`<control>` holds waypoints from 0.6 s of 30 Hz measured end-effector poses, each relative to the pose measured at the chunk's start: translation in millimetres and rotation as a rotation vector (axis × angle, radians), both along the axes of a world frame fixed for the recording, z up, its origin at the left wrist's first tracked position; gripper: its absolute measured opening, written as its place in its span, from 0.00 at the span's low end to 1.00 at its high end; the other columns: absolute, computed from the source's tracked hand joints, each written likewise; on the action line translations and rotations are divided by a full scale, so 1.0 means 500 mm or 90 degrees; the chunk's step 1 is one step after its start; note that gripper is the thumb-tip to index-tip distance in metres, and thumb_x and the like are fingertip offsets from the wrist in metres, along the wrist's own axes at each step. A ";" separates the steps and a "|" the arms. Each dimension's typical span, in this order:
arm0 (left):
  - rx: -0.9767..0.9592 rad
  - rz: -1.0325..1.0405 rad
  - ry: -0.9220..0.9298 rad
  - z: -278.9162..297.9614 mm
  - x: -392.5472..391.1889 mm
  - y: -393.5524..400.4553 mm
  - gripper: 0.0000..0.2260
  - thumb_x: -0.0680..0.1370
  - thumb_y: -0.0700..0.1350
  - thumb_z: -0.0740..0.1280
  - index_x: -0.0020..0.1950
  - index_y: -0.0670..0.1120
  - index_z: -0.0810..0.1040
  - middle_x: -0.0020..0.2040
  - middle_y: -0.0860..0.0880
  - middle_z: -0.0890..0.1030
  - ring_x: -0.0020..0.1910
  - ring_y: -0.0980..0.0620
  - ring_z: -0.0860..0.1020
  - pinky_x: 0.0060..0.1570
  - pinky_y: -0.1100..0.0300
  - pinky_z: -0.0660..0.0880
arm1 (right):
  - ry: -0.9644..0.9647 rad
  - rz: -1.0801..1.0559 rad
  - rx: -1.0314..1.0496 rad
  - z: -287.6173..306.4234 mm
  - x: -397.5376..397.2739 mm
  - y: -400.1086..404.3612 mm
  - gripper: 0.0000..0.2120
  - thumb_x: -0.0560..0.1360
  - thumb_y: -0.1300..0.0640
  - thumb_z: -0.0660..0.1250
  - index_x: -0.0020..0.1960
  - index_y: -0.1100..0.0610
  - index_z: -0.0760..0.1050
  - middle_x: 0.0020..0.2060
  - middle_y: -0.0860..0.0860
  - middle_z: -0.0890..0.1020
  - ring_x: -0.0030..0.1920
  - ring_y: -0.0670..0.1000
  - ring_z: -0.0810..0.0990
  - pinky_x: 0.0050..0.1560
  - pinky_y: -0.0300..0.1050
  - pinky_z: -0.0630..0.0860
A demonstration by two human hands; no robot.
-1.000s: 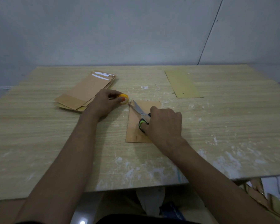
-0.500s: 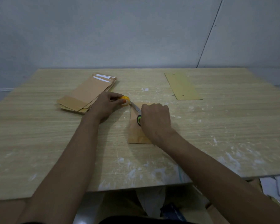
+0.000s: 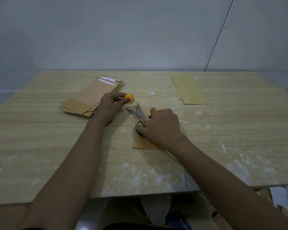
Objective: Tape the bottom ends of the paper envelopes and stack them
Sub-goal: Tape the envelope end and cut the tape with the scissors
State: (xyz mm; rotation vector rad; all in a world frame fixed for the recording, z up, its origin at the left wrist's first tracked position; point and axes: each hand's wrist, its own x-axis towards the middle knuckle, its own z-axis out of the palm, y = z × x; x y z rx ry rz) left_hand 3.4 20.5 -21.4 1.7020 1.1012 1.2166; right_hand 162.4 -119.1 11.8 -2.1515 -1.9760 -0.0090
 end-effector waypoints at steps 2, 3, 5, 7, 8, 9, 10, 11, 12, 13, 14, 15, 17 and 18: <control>0.006 0.009 0.001 0.000 0.002 -0.001 0.07 0.74 0.40 0.75 0.51 0.45 0.83 0.44 0.52 0.80 0.41 0.58 0.78 0.37 0.67 0.73 | 0.000 0.001 0.020 -0.005 0.002 0.002 0.22 0.73 0.35 0.63 0.46 0.55 0.63 0.41 0.53 0.69 0.53 0.59 0.73 0.45 0.49 0.65; 0.012 0.013 0.003 0.000 0.001 0.000 0.07 0.75 0.40 0.75 0.51 0.45 0.83 0.45 0.51 0.79 0.42 0.58 0.77 0.36 0.68 0.73 | 0.005 0.000 0.033 -0.006 0.004 0.003 0.22 0.73 0.36 0.63 0.46 0.54 0.64 0.40 0.52 0.69 0.53 0.59 0.73 0.45 0.49 0.65; 0.027 0.024 0.010 -0.002 0.001 0.003 0.06 0.75 0.42 0.75 0.51 0.48 0.83 0.47 0.47 0.77 0.42 0.57 0.76 0.35 0.69 0.72 | 0.014 -0.009 0.062 -0.007 0.011 0.006 0.21 0.74 0.37 0.63 0.45 0.55 0.64 0.40 0.52 0.70 0.51 0.58 0.74 0.45 0.49 0.65; 0.044 0.041 0.009 -0.003 0.002 0.007 0.06 0.75 0.43 0.75 0.49 0.52 0.83 0.43 0.47 0.75 0.39 0.57 0.73 0.38 0.66 0.71 | 0.031 -0.023 0.090 -0.005 0.022 0.010 0.21 0.74 0.37 0.63 0.44 0.56 0.65 0.38 0.51 0.71 0.48 0.58 0.75 0.43 0.48 0.66; 0.051 0.048 0.009 -0.002 0.005 0.008 0.05 0.75 0.43 0.74 0.49 0.51 0.83 0.41 0.48 0.74 0.37 0.57 0.71 0.38 0.65 0.69 | 0.043 -0.033 0.101 -0.004 0.029 0.014 0.21 0.74 0.38 0.64 0.44 0.56 0.66 0.38 0.51 0.71 0.47 0.57 0.75 0.42 0.47 0.66; 0.059 0.051 0.008 -0.001 0.008 0.007 0.04 0.76 0.43 0.74 0.49 0.49 0.83 0.39 0.49 0.73 0.35 0.57 0.70 0.37 0.64 0.67 | 0.057 -0.045 0.111 -0.003 0.038 0.019 0.21 0.74 0.38 0.65 0.43 0.56 0.67 0.37 0.51 0.71 0.46 0.57 0.75 0.40 0.47 0.67; 0.064 0.051 0.004 -0.001 0.012 0.007 0.02 0.76 0.43 0.73 0.49 0.47 0.83 0.37 0.50 0.74 0.33 0.58 0.68 0.37 0.63 0.66 | 0.072 -0.059 0.117 -0.004 0.046 0.025 0.21 0.74 0.39 0.65 0.43 0.57 0.67 0.36 0.51 0.71 0.45 0.57 0.76 0.39 0.46 0.67; 0.067 0.047 -0.005 0.000 0.016 0.008 0.01 0.77 0.43 0.73 0.47 0.47 0.83 0.36 0.51 0.74 0.33 0.58 0.68 0.36 0.62 0.66 | 0.089 -0.074 0.123 -0.005 0.057 0.033 0.21 0.74 0.39 0.66 0.43 0.57 0.68 0.36 0.52 0.72 0.44 0.57 0.76 0.38 0.46 0.66; 0.067 0.043 -0.013 -0.001 0.020 0.009 0.02 0.77 0.44 0.72 0.46 0.47 0.82 0.35 0.52 0.74 0.32 0.57 0.67 0.35 0.61 0.65 | 0.107 -0.090 0.128 -0.006 0.068 0.042 0.21 0.73 0.39 0.67 0.43 0.57 0.69 0.36 0.53 0.73 0.44 0.57 0.76 0.37 0.45 0.66; 0.066 0.041 -0.017 -0.002 0.026 0.012 0.03 0.77 0.45 0.72 0.45 0.47 0.82 0.35 0.53 0.74 0.33 0.56 0.67 0.35 0.60 0.66 | 0.125 -0.108 0.132 -0.008 0.081 0.053 0.21 0.73 0.40 0.68 0.43 0.58 0.70 0.37 0.53 0.75 0.44 0.57 0.76 0.37 0.45 0.66; 0.063 0.040 -0.017 -0.004 0.031 0.015 0.04 0.77 0.47 0.72 0.45 0.47 0.82 0.35 0.53 0.74 0.33 0.55 0.68 0.36 0.59 0.67 | 0.143 -0.122 0.138 -0.009 0.094 0.064 0.21 0.73 0.40 0.69 0.44 0.58 0.71 0.38 0.54 0.75 0.45 0.57 0.77 0.37 0.45 0.65; 0.058 0.041 -0.013 -0.006 0.039 0.020 0.05 0.76 0.48 0.71 0.44 0.48 0.82 0.34 0.53 0.74 0.33 0.55 0.69 0.37 0.57 0.68 | 0.166 -0.132 0.146 -0.010 0.109 0.077 0.21 0.72 0.41 0.70 0.46 0.59 0.71 0.40 0.55 0.77 0.46 0.58 0.77 0.37 0.45 0.65; 0.041 0.041 0.001 -0.008 0.056 0.029 0.06 0.75 0.50 0.71 0.43 0.48 0.82 0.34 0.54 0.75 0.32 0.56 0.70 0.38 0.56 0.69 | 0.230 -0.146 0.165 -0.013 0.133 0.102 0.20 0.72 0.45 0.73 0.50 0.60 0.72 0.44 0.56 0.79 0.48 0.59 0.77 0.38 0.45 0.67; 0.035 0.038 0.013 -0.008 0.068 0.033 0.07 0.76 0.49 0.72 0.42 0.47 0.82 0.33 0.54 0.75 0.32 0.58 0.70 0.38 0.56 0.69 | 0.263 -0.151 0.178 -0.016 0.145 0.114 0.19 0.71 0.47 0.73 0.51 0.60 0.73 0.45 0.57 0.80 0.47 0.59 0.78 0.38 0.45 0.67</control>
